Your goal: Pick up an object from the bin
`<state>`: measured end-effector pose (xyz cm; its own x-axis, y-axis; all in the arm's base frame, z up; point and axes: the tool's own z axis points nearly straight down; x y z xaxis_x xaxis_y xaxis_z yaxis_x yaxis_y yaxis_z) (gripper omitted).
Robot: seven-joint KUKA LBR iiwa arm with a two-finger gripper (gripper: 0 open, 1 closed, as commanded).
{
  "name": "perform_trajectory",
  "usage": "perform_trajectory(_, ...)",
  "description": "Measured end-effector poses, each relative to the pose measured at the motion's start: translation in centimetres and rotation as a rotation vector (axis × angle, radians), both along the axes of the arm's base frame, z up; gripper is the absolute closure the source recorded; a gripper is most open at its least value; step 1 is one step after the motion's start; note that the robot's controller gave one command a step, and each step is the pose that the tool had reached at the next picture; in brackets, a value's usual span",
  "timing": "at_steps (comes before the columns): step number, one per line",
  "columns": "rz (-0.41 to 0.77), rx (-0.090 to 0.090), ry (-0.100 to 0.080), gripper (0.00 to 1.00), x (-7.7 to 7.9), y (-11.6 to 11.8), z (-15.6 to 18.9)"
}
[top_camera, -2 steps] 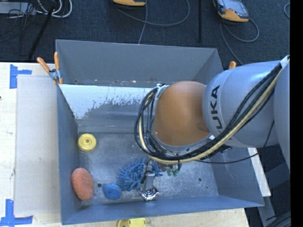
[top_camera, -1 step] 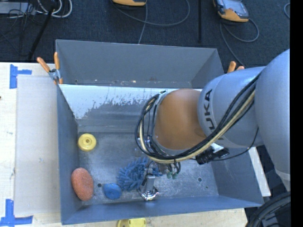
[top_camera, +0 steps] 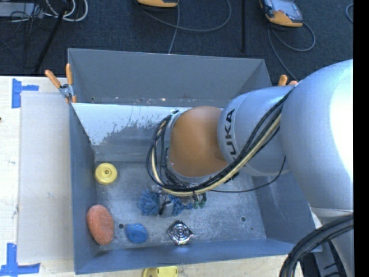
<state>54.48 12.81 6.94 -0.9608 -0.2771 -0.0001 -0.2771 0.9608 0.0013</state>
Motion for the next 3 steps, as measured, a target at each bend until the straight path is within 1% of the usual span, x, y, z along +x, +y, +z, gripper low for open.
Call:
perform_trajectory(1, -0.001, 0.0, 0.0, 1.0, 0.0, 0.0, 0.0)
perform_trajectory(2, 0.001, 0.0, 0.0, 1.0, -0.3, -2.0, 7.3)
perform_trajectory(3, 0.0, -0.001, 0.0, 1.0, -0.3, -2.1, 7.3)
